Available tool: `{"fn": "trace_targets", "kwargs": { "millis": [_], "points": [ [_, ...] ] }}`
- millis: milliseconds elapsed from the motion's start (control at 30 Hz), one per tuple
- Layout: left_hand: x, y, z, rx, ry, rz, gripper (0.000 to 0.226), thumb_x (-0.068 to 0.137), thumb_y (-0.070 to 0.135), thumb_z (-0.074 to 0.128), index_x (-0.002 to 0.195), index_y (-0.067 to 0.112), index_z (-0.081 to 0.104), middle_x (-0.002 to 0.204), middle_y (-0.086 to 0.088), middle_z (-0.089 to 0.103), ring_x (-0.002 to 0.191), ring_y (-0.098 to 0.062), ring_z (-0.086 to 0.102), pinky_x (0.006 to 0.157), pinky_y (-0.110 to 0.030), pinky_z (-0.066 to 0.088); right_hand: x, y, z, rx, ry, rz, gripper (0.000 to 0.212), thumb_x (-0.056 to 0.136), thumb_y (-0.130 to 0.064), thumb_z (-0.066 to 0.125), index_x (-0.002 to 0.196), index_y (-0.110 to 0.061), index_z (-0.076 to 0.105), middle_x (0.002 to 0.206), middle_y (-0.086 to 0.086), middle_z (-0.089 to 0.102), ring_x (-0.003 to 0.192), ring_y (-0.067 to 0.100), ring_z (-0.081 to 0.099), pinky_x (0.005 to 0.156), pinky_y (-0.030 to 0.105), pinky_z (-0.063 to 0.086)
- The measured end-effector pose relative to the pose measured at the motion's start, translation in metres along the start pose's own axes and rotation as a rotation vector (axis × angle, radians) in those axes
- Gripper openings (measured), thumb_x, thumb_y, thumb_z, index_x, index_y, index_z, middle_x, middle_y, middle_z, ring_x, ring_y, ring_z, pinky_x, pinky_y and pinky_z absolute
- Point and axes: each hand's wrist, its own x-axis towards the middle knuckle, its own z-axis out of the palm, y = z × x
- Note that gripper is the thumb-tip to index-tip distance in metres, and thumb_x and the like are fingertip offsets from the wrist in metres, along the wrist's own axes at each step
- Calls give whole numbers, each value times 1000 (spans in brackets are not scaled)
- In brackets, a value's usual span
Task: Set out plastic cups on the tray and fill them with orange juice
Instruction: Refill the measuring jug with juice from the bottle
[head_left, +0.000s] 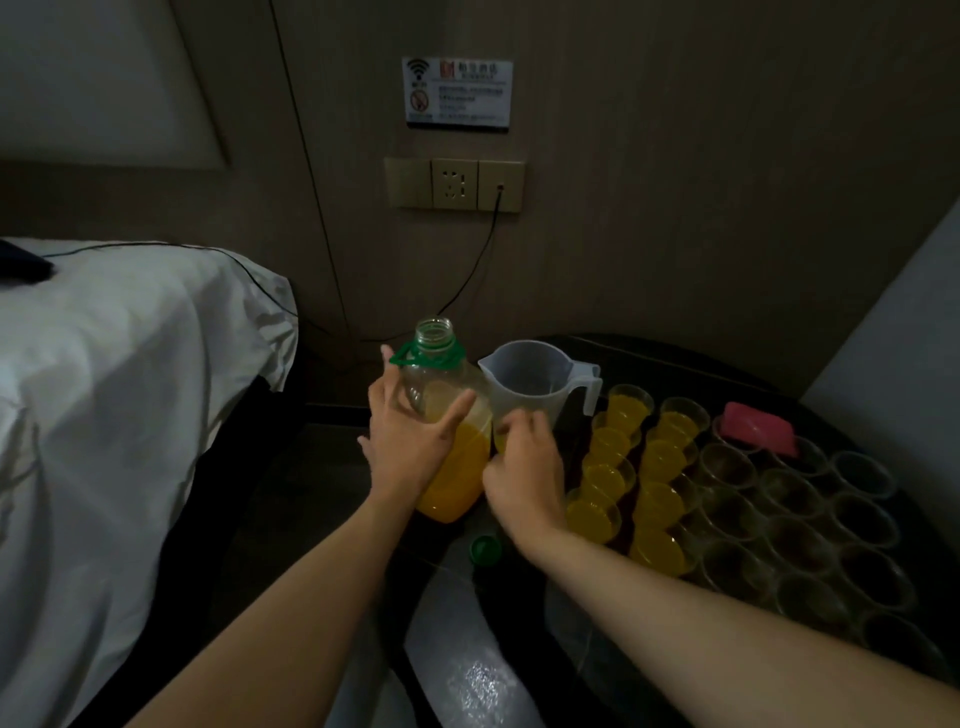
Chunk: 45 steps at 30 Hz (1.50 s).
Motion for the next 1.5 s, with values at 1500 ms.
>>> {"fn": "trace_targets", "kwargs": {
  "millis": [1500],
  "points": [
    [66, 47, -80, 718, -303, 282, 85, 67, 44, 91, 136, 16, 50, 115, 3, 47, 109, -21, 48, 88, -37, 44, 161, -36, -100, -2, -38, -257, 31, 100, -27, 63, 74, -18, 79, 60, -9, 71, 61, -1, 68, 76, 35, 59]
  ]
}}
